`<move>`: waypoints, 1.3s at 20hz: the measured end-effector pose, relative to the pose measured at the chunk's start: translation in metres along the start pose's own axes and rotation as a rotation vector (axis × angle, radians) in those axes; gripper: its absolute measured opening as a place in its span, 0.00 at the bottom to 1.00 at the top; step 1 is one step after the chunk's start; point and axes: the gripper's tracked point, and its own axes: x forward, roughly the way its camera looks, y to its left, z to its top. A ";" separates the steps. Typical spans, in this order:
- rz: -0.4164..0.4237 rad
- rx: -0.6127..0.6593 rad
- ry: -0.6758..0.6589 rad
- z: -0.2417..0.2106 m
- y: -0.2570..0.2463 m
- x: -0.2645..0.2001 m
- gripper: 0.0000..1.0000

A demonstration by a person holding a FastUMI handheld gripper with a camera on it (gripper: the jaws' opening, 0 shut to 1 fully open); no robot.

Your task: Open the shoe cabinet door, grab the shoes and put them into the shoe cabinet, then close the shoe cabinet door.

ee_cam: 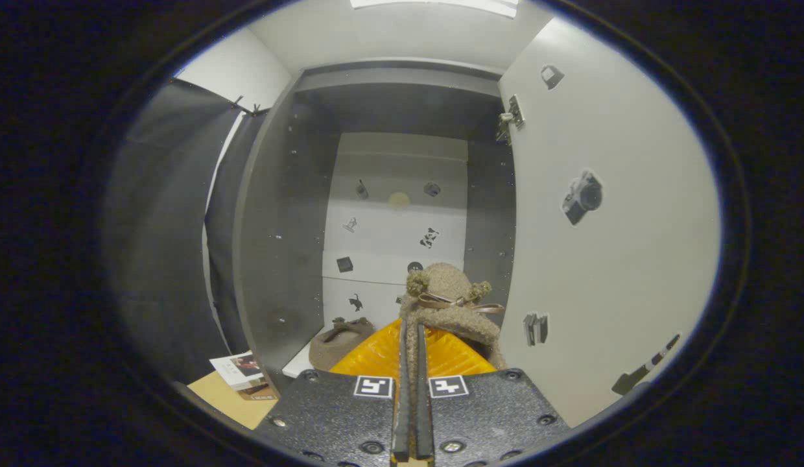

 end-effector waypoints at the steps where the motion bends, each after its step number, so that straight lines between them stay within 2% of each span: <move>1: 0.004 0.006 0.012 0.000 0.005 0.014 0.07; 8: 0.024 -0.009 0.082 -0.014 0.014 0.099 0.07; 12: 0.045 -0.004 0.160 -0.051 0.023 0.151 0.07; 15: 0.025 -0.010 0.220 -0.083 0.020 0.181 0.07; 20: 0.004 -0.058 0.312 -0.127 0.014 0.213 0.08; 26: -0.029 -0.038 0.366 -0.136 0.021 0.220 0.11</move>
